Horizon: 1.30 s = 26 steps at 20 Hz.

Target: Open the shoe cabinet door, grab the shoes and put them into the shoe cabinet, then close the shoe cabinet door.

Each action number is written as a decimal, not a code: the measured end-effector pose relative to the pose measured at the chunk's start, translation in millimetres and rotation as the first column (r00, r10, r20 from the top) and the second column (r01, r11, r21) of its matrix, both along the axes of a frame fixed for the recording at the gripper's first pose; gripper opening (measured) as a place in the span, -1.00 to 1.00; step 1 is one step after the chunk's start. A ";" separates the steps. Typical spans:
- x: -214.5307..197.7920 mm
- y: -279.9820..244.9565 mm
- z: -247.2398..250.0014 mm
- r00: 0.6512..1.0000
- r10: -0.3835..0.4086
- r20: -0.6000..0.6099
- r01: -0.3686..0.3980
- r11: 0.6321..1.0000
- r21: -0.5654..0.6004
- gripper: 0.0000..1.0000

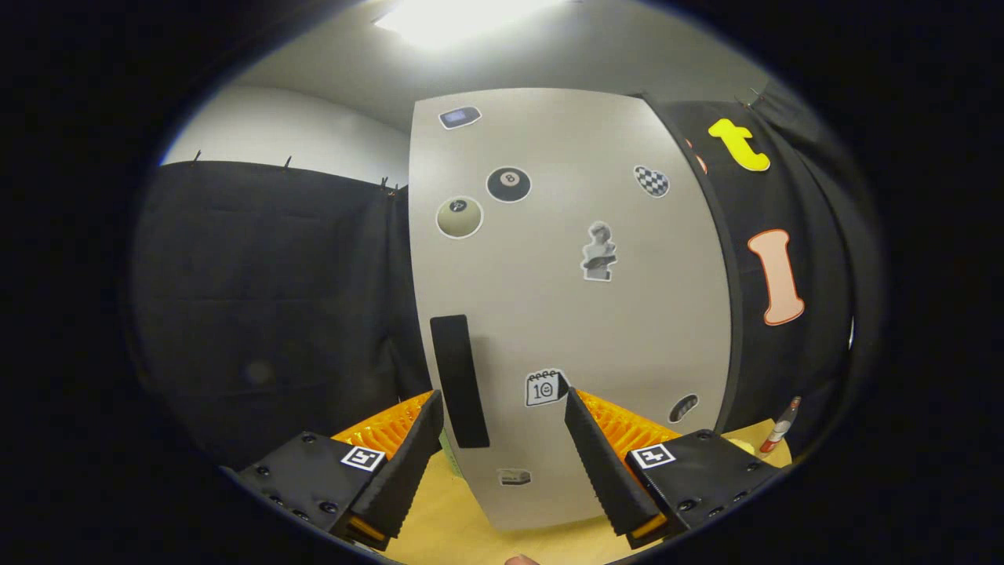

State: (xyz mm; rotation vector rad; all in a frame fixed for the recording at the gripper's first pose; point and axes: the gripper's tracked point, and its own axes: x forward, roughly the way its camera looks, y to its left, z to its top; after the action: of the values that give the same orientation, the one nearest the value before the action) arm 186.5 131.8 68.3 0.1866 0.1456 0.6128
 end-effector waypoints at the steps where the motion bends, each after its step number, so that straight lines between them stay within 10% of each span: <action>1: -5.3 -17.4 0.6 1.000 -0.016 0.011 0.017 1.000 -0.012 0.95; 14: -58.1 -214.3 -13.4 0.962 -0.245 0.124 0.258 0.960 -0.107 0.95; 26: -148.4 -269.6 -9.9 0.887 -0.452 0.097 0.461 0.883 -0.094 0.95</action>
State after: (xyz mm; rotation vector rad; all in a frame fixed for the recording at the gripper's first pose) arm 38.1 -137.8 58.4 0.0816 0.0618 0.1365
